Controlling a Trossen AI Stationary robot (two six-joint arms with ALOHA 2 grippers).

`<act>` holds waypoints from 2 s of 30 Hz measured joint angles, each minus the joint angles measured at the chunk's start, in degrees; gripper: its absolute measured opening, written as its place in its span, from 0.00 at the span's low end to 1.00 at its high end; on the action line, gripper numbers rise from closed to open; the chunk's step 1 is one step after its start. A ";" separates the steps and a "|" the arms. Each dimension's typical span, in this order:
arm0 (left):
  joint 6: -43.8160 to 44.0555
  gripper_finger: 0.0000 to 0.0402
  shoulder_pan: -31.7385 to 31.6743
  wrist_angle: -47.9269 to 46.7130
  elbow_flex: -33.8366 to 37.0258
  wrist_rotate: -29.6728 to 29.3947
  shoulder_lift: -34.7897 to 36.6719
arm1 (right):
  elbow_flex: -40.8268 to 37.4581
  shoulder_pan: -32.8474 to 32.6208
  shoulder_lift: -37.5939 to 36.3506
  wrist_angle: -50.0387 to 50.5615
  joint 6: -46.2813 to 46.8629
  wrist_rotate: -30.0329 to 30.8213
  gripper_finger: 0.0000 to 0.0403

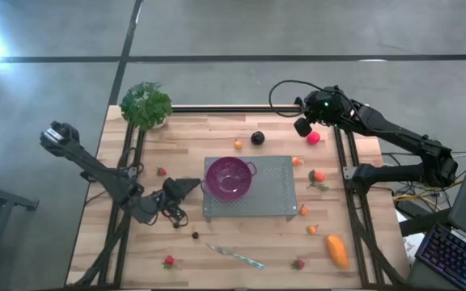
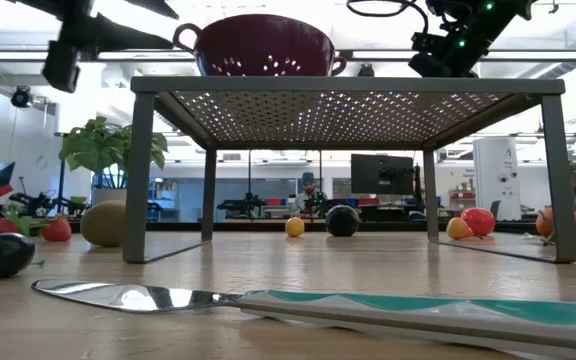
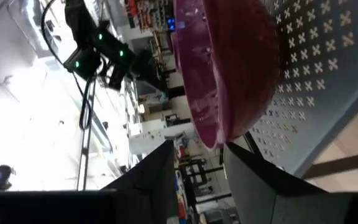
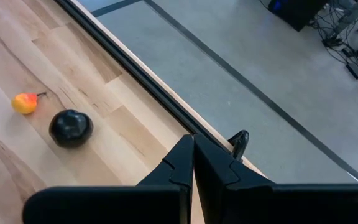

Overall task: Pick & Place Fruit
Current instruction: Put the purple strainer bowl on the shelf, then put the strawberry into the purple strainer bowl

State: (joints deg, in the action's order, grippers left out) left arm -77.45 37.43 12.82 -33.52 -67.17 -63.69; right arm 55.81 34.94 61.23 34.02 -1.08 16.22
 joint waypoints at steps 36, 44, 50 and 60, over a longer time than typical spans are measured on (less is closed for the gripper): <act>51.46 0.31 0.88 -9.90 -0.34 -14.47 36.70 | 0.02 0.00 0.00 -0.37 -0.43 -10.24 0.02; 54.41 0.26 -5.89 -13.04 -1.40 -0.49 45.15 | 0.02 0.00 0.00 -0.02 -0.52 -10.28 0.02; 70.05 0.25 -6.48 -35.28 -1.25 1.92 46.56 | 0.02 0.00 0.00 -0.01 -1.46 -10.32 0.02; 88.14 0.25 -8.20 -51.42 0.51 11.90 44.06 | 0.00 0.37 0.04 -0.10 -1.46 -10.43 0.02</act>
State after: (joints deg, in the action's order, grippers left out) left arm 10.68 29.23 -38.60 -33.00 -55.26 -19.62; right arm 55.81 35.31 61.27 33.93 -2.55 5.78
